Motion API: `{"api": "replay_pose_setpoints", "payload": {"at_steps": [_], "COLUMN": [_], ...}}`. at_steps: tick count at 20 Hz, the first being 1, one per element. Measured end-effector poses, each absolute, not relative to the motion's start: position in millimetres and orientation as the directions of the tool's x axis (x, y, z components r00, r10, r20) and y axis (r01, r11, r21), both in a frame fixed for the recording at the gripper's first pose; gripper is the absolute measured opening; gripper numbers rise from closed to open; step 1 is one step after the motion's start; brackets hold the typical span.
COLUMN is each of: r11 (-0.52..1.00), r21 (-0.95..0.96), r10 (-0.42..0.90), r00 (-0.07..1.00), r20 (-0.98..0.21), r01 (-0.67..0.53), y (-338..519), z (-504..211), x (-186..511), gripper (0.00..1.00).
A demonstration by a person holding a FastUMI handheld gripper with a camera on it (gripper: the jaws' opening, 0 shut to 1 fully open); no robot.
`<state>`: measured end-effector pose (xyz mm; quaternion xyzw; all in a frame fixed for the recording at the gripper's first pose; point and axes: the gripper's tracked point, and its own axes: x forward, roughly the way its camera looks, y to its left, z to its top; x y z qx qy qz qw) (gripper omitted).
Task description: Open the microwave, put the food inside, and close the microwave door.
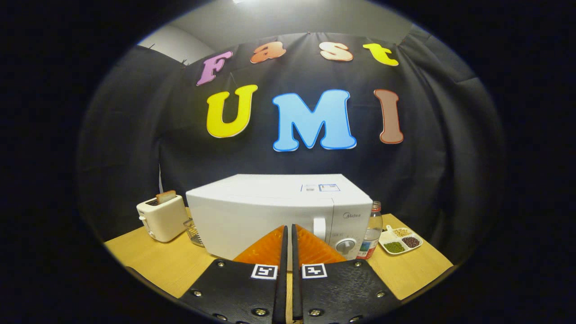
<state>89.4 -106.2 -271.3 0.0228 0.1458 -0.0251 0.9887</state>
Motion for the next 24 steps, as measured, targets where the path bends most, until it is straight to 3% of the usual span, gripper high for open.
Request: {"api": "replay_pose_setpoints", "payload": {"at_steps": [9,13,16,24], "r11": [0.993,0.999,0.992,0.996], "r21": [0.085,0.031,0.041,0.021], "r10": [0.100,0.020,-0.108,-0.077], "r00": [0.976,0.990,0.981,0.981], "r20": [-0.192,-0.141,-0.160,-0.178], "r01": [-0.085,-0.016,0.116,0.082], "y": [-53,-65,-79,-73], "z": [-146,-115,-118,-119], "x": [32,21,13,19], "gripper": [0.05,0.06,0.96,0.98]}}
